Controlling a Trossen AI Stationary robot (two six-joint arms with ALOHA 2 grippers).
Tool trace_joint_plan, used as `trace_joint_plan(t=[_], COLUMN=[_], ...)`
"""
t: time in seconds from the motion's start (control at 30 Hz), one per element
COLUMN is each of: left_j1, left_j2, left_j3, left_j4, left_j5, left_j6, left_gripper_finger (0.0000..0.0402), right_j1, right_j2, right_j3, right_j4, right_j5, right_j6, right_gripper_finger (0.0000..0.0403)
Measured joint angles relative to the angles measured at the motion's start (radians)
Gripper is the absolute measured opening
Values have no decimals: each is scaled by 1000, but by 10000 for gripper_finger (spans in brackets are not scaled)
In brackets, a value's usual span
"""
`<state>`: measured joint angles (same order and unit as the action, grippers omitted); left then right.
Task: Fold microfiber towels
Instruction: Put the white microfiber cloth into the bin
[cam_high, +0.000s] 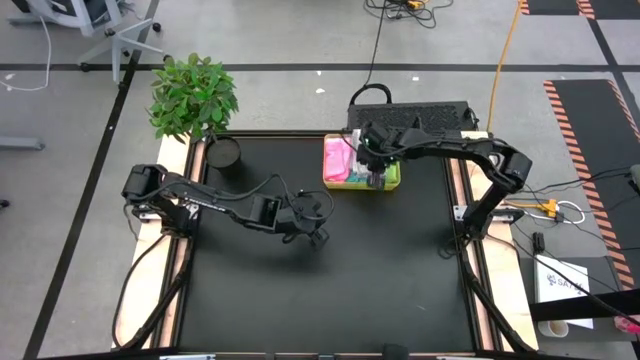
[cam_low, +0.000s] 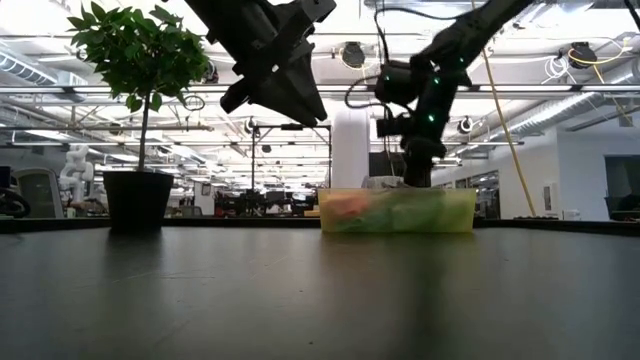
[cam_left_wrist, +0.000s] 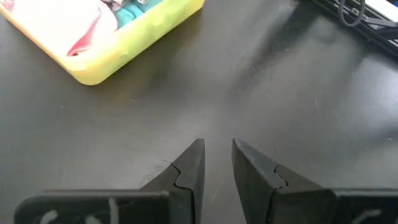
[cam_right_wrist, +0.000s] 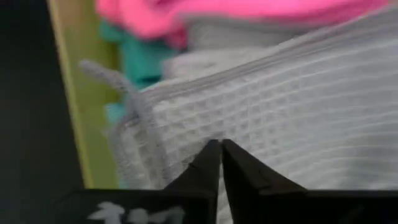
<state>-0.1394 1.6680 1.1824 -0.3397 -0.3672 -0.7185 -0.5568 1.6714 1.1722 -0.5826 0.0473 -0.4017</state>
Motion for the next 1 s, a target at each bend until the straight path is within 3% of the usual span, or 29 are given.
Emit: trace_joint_plan(t=[0.33,0.5,0.67,0.8,1.0], left_j1=[-2,-2,0,6,12], left_j2=[0,0,0,0,0], left_j3=[0,0,0,0,0], left_j4=[0,0,0,0,0], left_j5=[0,0,-1,-1,-1], left_j6=[1,6,7,10,17], left_gripper_finger=[81,81,81,81,81], right_j1=[58,78,91,81,13], right_j2=[0,-13,-117,-191,-176], right_j3=[-114,-87,-62,-61,-61], right_j4=[-22,-26,13,60,114], right_j5=[-179,-156,-139,-38,2], right_j6=[132,137,144,97,47], right_gripper_finger=[2,2,1,1,0])
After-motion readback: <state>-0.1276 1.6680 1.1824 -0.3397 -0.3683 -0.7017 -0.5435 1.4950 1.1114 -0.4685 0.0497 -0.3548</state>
